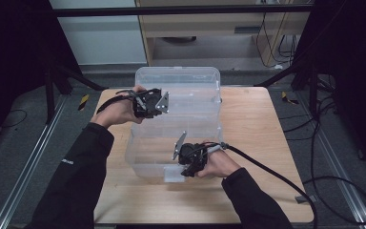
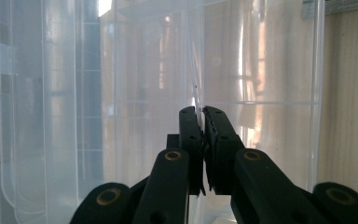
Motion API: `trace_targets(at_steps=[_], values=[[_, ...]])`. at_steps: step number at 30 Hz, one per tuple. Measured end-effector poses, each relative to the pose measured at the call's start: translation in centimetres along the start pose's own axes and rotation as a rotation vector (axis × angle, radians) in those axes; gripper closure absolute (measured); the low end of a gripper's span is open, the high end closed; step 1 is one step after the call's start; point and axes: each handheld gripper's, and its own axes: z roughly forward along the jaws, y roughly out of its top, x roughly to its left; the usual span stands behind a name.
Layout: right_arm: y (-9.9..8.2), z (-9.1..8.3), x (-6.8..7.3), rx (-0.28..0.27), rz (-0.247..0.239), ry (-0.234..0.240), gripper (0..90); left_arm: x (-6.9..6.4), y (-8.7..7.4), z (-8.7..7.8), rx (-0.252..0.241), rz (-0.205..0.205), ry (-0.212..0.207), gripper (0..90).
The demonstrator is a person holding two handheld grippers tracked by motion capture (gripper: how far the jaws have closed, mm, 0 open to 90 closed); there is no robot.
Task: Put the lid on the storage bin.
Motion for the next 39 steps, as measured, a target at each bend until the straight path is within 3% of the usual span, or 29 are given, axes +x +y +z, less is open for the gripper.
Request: trace_targets(at_steps=[20,39], values=[[0.0,0.0,0.1,0.002,0.001,-0.002,66.4,-2.6,0.4,-0.9,-0.006,-0.014,0.041,86.2],[-0.2,0.0,0.2,-0.012,-0.006,-0.003,66.1,-4.2,-0.2,-1.6,-0.035,-0.039,0.032,86.3]])
